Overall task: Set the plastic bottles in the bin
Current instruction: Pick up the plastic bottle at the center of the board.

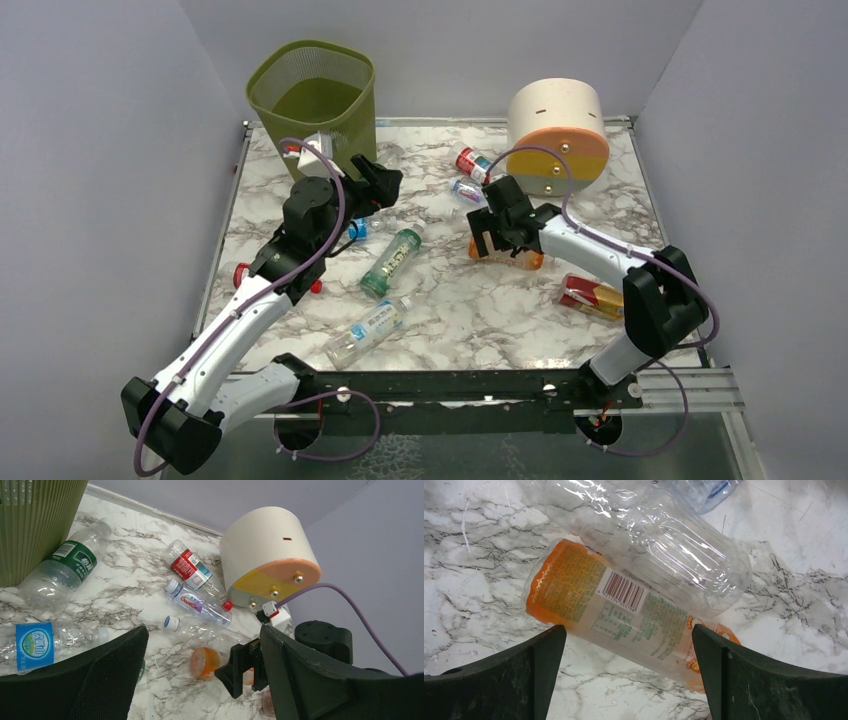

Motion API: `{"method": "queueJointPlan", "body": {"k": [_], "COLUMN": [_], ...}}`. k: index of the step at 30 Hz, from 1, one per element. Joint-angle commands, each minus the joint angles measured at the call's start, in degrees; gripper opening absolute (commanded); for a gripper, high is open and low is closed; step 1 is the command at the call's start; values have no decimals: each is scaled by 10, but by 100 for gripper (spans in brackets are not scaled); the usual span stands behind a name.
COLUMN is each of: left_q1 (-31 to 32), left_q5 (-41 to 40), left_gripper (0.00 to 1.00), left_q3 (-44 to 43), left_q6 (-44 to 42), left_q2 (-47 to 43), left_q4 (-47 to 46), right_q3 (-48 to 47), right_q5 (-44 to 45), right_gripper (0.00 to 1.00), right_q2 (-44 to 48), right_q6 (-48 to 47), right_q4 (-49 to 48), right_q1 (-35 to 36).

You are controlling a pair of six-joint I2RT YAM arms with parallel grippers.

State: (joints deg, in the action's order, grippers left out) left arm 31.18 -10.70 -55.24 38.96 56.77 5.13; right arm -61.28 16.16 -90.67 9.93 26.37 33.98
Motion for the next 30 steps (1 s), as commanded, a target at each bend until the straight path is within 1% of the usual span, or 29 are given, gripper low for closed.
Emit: {"method": "queueJointPlan", "body": {"k": [1,9,16,18,22,26,30], "left_q1": [-5,-7,-9,-9,-10,-10,-11], "left_q5": [11,18,17,19,21,23,28], "left_gripper": [88,88,88,88,88,88,89], "left_q3": [7,5,10,13,17,21,22], "left_q6": [-3,-3,-6,-5,-2,0,2], "left_q2": [-20,-14,-16,-15,-16,-18,-21], "left_q4": [2,-1,0,-2,-6,-6,2], "right_q3": [-25,-46,-51,-51,-54,-56,-62], "right_q5": [-40,-89,-137,-148,-160,-174,-193], "right_gripper": [99,99,100,96,86,81,71], "right_q2": [-22,-59,-78,-86,-94,-95,-110], "right_q6": [-49,-67,-47,-41,-34,-30,-27], "right_q4": [-13,8,30,34,39,39,44], "right_q1": [-4,-4,-4,-4,-4,-3,-3]}}
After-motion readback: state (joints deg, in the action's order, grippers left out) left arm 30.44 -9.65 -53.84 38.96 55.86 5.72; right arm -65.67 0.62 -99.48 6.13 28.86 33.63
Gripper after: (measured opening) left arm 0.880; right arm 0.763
